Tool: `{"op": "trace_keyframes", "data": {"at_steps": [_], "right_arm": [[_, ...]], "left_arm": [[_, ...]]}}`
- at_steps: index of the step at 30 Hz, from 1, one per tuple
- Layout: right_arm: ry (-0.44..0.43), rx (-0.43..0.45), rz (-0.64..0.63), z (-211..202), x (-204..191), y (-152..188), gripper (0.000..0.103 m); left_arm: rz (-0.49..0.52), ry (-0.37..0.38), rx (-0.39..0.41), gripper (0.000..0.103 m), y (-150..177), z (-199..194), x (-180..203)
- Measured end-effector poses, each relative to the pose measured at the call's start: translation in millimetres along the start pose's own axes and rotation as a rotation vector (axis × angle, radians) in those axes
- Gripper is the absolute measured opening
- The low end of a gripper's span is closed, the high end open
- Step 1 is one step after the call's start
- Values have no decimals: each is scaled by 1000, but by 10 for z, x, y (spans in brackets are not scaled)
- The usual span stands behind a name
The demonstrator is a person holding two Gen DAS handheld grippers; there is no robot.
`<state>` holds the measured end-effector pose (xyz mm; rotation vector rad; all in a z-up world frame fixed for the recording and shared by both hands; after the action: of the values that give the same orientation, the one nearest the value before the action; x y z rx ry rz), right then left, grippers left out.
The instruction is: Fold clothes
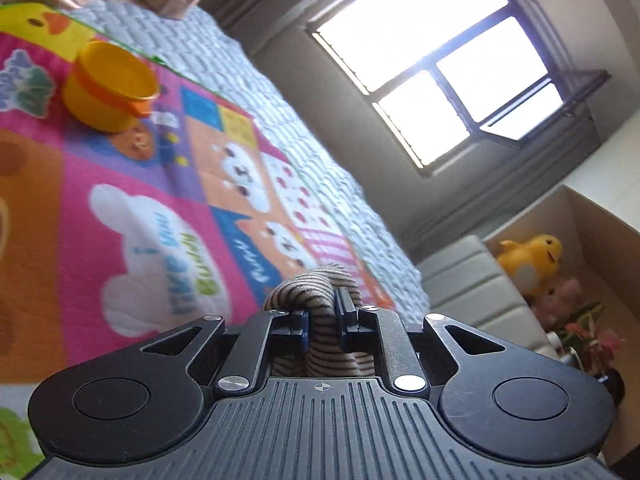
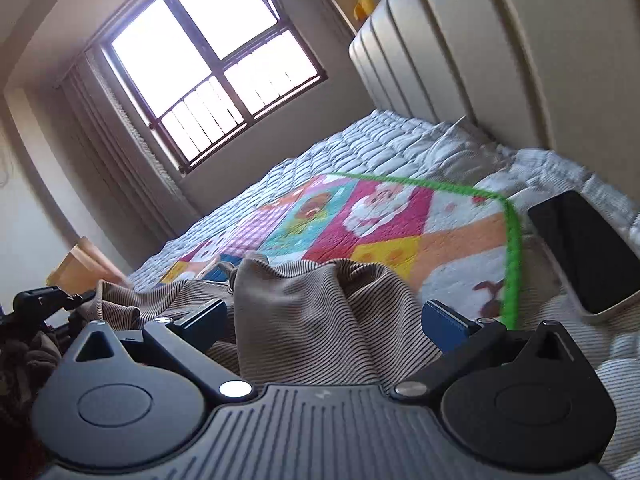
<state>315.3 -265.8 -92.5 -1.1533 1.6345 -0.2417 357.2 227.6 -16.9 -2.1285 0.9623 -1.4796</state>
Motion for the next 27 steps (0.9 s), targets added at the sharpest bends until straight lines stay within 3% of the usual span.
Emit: {"op": "trace_keyframes", "data": {"at_steps": [5,6,9,10,12,15,18,24,27], "right_arm": [[1,-164,-38,547,-222,496,103],[11,-203,-42,626,-227,614,103],[43,-183,-131,661,-269,777,103],[48,-189,-146,665,-276,802,103],[50,-211,-146,684,-269,807,103],[32,-284,-119,711,-248,732,103],[4,-354,-211,679,-314,714,103],[27,-169,-504,464,-740,637,102],[-2,-206,-627,582,-1086,811,84]], "left_arm": [[-51,-142,-28,25,-42,-22,-791],[-75,-142,-53,29,-4,-52,-901],[-114,-114,-92,47,156,-283,-1059],[-102,-118,-97,50,238,-394,-1088],[-36,-171,-72,77,344,-618,-1095],[98,-232,-1,86,453,-983,-971],[188,-186,48,98,573,-1168,-629],[502,63,58,100,1148,-827,431],[587,129,47,100,1479,-604,660]]}}
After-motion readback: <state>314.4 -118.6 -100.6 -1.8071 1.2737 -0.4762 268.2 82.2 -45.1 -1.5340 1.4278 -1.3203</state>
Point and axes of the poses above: each gripper's, at about its wrist camera, not at the fingertips, and z roughly the way its jaws point, x to its right, y to its underside, the point moved 8 cm from there along z, roughly the way its jaws point, and after that the axes turned 8 degrees about z, right-handed, at the moved point
